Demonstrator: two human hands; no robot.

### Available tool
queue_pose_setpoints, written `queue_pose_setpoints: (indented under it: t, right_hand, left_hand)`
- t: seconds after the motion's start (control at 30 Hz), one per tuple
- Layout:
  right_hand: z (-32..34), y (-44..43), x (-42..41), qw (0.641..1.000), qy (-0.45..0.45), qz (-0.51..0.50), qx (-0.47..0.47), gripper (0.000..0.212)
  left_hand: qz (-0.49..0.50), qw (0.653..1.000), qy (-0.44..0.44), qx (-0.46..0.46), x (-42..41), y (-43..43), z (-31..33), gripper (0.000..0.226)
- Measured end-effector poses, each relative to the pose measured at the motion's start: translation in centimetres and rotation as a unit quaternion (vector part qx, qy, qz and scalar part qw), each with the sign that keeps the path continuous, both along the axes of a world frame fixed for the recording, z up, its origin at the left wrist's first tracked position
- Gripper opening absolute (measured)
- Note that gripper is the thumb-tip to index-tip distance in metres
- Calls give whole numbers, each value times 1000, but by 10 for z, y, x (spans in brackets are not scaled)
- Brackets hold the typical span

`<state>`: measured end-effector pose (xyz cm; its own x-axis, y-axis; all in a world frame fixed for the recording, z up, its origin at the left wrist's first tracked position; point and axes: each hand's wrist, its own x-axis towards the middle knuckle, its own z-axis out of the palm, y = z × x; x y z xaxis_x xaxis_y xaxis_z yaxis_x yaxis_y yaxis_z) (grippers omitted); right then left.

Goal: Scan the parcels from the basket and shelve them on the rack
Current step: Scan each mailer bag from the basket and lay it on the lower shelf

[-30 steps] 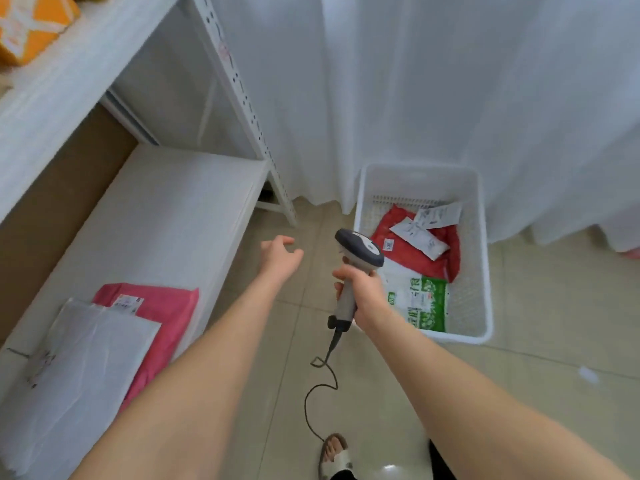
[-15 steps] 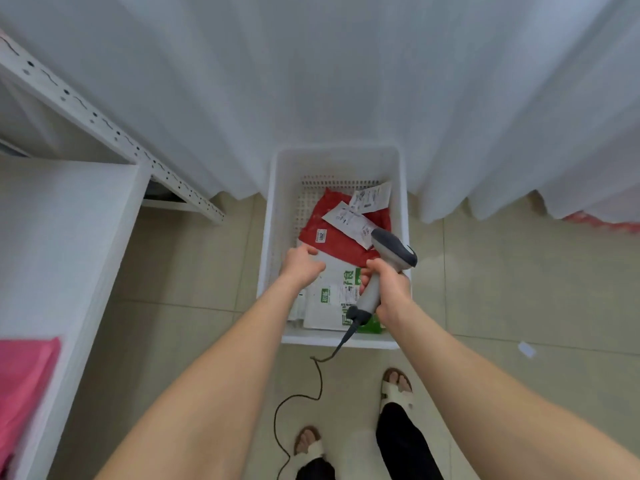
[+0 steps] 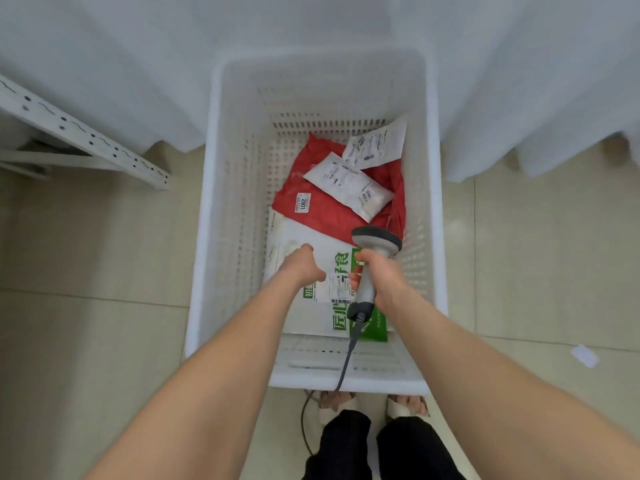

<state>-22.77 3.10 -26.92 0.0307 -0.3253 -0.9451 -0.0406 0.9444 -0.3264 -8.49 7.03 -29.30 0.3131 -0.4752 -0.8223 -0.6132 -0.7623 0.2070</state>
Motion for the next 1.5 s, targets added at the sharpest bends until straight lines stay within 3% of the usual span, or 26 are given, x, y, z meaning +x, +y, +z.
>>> queue_pose_setpoints:
  t: [0.2, 0.33, 0.43, 0.57, 0.67, 0.87, 0.97, 1.07, 1.27, 1.4, 1.5]
  right_hand:
    - [-85, -14, 5, 999, -35, 14, 32, 12]
    - [-116, -20, 3, 997, -61, 18, 35, 11]
    - [-127, -24, 2, 997, -72, 16, 22, 11]
    - [-118, -24, -2, 997, -71, 28, 6, 10]
    - [-92, -22, -5, 997, -59, 35, -32, 5]
    - [12, -20, 4, 991, -48, -8, -124, 12]
    - [73, -20, 6, 984, -37, 46, -171, 15]
    - [139, -18, 8, 973, -21, 109, -201, 19]
    - [269, -10, 11, 968, 16, 127, -215, 20]
    - [344, 0, 26, 975, 29, 81, -206, 21]
    - [394, 8, 38, 986, -34, -27, -161, 28]
  left_hand:
    - [-111, 993, -36, 32, 10, -21, -93, 99]
    - [-217, 970, -83, 72, 13, -24, -131, 112]
    - [-278, 948, -121, 92, 11, -20, -143, 94]
    - [-283, 947, -135, 65, 13, -18, -127, 42]
    - [-288, 945, -154, 21, 18, -24, -87, 44]
    - [-377, 897, -225, -56, 12, -45, 38, 41]
    - [-423, 870, -245, -62, 8, -55, 109, 39]
    - [-426, 866, -231, -123, 5, -62, 182, 37]
    - [-466, 839, -240, -142, 21, -69, 341, 35]
    - [-515, 782, -282, -209, 32, -67, 431, 34]
    - [-441, 781, -319, -306, 42, -54, 482, 62]
